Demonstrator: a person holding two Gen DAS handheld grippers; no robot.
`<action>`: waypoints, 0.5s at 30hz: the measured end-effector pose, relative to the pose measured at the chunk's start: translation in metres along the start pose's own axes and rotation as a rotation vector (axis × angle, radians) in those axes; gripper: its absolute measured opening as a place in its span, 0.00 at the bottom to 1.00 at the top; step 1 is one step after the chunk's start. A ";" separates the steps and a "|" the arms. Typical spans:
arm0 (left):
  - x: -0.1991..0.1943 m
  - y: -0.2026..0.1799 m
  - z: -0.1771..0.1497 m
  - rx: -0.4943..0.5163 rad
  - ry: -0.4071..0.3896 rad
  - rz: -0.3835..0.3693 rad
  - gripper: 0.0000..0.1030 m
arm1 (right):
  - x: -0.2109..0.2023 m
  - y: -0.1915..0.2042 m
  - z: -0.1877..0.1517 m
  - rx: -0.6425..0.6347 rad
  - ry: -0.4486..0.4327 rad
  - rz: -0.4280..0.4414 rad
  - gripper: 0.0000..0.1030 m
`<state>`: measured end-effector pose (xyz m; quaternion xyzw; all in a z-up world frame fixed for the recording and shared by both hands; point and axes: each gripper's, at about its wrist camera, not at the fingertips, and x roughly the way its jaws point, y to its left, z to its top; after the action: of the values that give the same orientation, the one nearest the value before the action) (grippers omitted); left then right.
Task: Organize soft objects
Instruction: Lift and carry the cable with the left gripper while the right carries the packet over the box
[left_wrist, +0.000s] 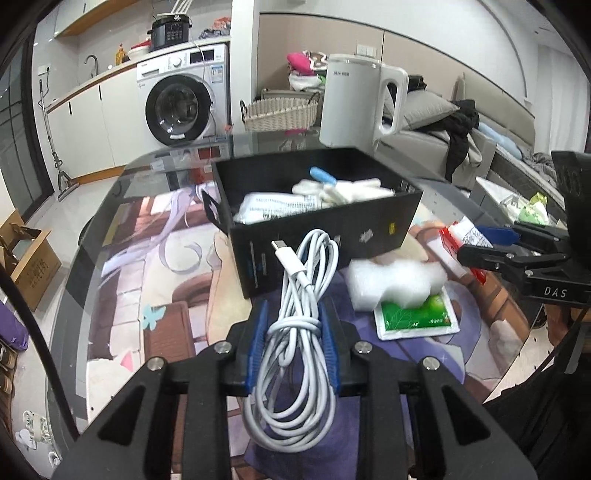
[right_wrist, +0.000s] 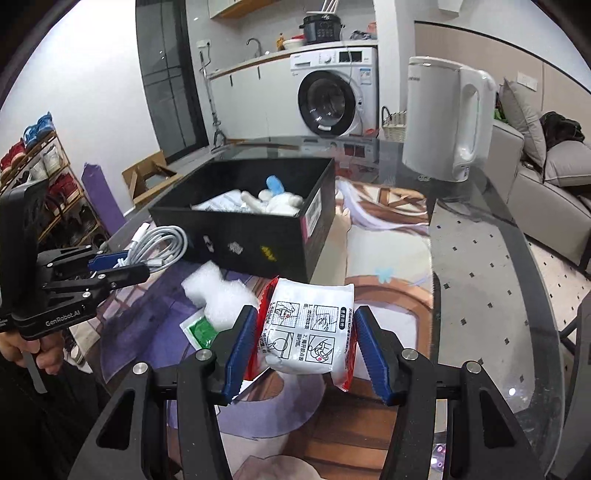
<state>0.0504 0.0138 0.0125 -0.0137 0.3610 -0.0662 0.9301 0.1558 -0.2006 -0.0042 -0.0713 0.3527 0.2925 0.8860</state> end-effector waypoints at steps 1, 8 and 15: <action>-0.002 0.001 0.001 -0.004 -0.008 -0.001 0.25 | -0.003 0.001 0.001 -0.003 -0.018 0.005 0.53; -0.016 0.006 0.009 -0.035 -0.076 -0.004 0.25 | -0.015 0.010 0.008 -0.022 -0.093 0.033 0.54; -0.026 0.006 0.012 -0.038 -0.112 -0.009 0.25 | -0.021 0.018 0.013 -0.036 -0.127 0.053 0.53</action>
<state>0.0406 0.0229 0.0386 -0.0366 0.3093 -0.0628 0.9482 0.1414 -0.1917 0.0211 -0.0590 0.2922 0.3260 0.8971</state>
